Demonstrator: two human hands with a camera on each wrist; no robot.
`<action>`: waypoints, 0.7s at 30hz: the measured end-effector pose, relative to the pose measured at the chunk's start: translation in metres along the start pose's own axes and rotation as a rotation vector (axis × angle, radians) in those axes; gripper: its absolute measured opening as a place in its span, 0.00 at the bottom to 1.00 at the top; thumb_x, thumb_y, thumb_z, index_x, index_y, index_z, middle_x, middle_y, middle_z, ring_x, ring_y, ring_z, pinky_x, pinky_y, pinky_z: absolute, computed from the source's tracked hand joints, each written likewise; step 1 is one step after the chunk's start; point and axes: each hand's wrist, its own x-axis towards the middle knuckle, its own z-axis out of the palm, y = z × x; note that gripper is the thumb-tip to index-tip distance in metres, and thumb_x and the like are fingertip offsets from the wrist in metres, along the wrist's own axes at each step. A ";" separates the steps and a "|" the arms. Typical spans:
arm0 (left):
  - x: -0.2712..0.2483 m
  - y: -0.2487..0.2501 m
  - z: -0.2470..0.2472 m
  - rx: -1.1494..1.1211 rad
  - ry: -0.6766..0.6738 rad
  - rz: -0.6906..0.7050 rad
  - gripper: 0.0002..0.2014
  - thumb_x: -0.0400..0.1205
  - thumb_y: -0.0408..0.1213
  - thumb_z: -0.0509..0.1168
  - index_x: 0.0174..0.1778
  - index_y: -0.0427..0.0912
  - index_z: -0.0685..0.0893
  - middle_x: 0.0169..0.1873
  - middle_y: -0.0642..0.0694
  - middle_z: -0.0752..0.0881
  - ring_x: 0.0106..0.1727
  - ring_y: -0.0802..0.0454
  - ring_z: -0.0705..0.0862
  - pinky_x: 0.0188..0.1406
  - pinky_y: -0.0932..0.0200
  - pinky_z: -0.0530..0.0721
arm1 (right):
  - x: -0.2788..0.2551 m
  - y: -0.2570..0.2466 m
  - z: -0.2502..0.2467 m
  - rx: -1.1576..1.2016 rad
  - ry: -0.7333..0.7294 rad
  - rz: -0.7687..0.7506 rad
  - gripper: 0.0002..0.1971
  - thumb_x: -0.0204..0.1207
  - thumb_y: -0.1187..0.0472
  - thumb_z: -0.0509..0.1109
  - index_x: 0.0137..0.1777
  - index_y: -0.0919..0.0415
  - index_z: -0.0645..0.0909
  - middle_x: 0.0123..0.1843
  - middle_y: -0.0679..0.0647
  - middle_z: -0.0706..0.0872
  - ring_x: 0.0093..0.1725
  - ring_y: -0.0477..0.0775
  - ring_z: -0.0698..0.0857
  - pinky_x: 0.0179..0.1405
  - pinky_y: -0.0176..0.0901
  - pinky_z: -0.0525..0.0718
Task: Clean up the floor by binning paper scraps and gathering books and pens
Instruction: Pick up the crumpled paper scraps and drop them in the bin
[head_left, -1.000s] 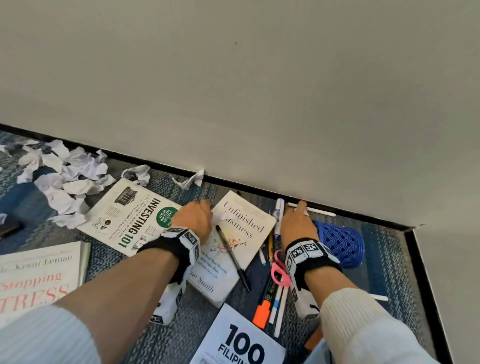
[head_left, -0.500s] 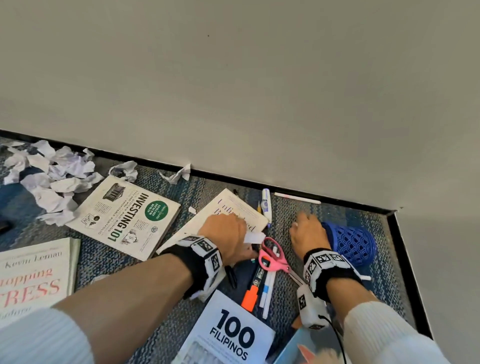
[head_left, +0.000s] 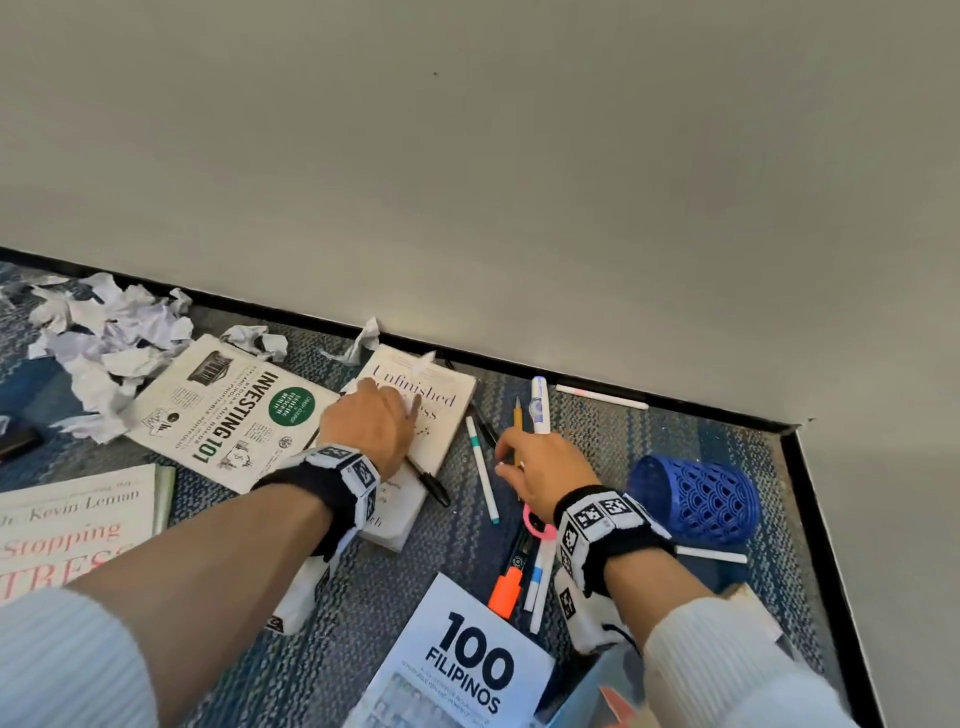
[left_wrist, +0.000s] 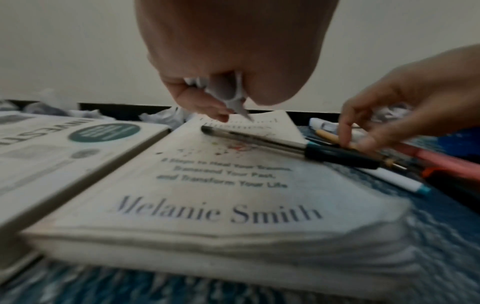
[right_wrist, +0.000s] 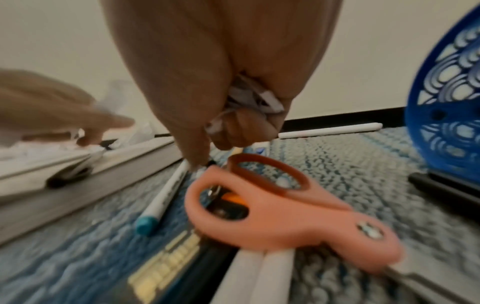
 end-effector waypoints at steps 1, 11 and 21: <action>0.000 -0.006 -0.003 0.002 0.004 -0.045 0.20 0.88 0.48 0.47 0.62 0.38 0.76 0.53 0.39 0.78 0.44 0.45 0.82 0.39 0.53 0.81 | 0.001 -0.001 0.003 -0.035 -0.014 0.002 0.07 0.80 0.54 0.66 0.56 0.53 0.78 0.49 0.54 0.87 0.51 0.61 0.84 0.46 0.49 0.80; -0.001 -0.010 0.004 -0.011 -0.070 -0.009 0.19 0.85 0.41 0.54 0.66 0.30 0.72 0.60 0.34 0.77 0.53 0.40 0.85 0.47 0.50 0.86 | -0.002 -0.001 0.007 0.011 0.072 0.127 0.09 0.82 0.59 0.60 0.56 0.64 0.74 0.54 0.63 0.82 0.51 0.66 0.83 0.44 0.51 0.77; -0.008 -0.007 -0.022 -0.140 -0.277 -0.070 0.20 0.90 0.35 0.47 0.69 0.26 0.77 0.69 0.29 0.78 0.69 0.36 0.78 0.67 0.51 0.77 | -0.054 0.035 -0.028 0.324 0.269 0.322 0.04 0.79 0.64 0.62 0.50 0.58 0.77 0.40 0.57 0.83 0.29 0.52 0.77 0.33 0.43 0.74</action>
